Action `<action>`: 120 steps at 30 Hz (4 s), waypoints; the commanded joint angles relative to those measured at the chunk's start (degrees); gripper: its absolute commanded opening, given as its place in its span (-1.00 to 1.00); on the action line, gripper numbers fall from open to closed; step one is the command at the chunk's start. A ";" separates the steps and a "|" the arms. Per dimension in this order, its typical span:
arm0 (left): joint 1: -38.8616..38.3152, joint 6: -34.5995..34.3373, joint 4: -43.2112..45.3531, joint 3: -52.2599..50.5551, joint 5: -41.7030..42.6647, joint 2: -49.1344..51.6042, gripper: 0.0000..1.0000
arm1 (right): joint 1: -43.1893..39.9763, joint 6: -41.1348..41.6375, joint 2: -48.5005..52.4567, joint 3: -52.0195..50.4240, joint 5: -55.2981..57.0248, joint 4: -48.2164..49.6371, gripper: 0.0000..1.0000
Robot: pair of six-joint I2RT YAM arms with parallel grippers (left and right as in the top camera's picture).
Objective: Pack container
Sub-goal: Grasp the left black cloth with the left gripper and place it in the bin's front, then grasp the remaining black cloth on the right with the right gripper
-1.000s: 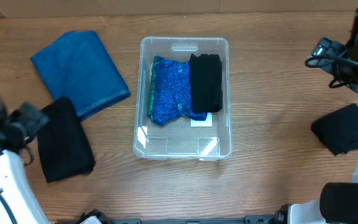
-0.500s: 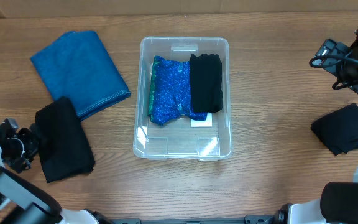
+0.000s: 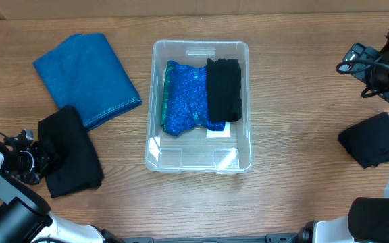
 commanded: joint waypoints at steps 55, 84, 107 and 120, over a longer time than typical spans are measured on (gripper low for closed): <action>-70.42 39.69 -29.31 34.86 6.60 7.08 -0.91 | -0.09 -1.49 -0.22 0.61 0.72 -0.46 1.00; -37.88 -21.03 -32.22 73.46 -12.85 6.78 1.00 | -37.24 3.21 -0.50 -31.17 -16.92 17.46 1.00; -37.83 -20.68 -33.83 73.46 -13.35 6.78 1.00 | -37.79 -5.84 9.77 -50.97 -32.63 46.99 -0.92; -37.86 -20.70 -34.07 73.46 -13.81 6.78 1.00 | -16.06 -21.03 -2.58 -9.75 -42.45 18.95 -0.93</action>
